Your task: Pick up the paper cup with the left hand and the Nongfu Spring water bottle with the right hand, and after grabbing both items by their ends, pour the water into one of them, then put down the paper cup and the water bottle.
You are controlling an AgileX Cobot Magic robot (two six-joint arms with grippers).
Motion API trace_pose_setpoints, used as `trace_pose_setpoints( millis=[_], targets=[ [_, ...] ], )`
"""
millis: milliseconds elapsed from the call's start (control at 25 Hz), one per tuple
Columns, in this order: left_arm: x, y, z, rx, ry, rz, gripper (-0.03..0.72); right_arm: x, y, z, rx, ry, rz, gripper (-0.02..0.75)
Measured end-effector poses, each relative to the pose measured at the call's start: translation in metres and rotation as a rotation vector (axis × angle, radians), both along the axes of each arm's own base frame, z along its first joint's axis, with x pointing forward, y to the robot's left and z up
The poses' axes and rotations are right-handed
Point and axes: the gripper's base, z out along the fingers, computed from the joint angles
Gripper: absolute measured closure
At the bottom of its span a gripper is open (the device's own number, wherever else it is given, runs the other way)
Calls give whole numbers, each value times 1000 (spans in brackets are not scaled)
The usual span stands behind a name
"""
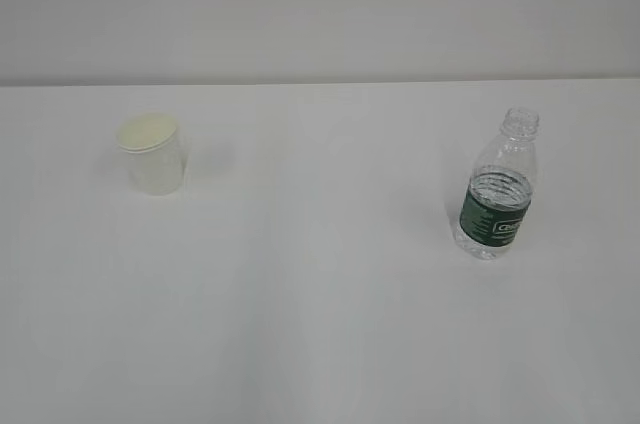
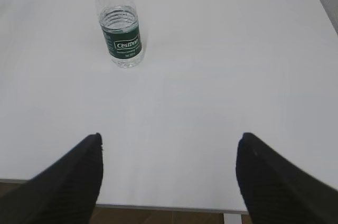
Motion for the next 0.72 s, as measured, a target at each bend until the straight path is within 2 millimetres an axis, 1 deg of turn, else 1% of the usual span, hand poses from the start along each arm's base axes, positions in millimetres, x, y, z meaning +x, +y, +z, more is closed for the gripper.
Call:
trace_pose_setpoints(
  millis=[720],
  targets=[
    [0, 0, 0, 0, 0, 0, 101, 0, 0, 0, 0, 0, 0, 151]
  ],
)
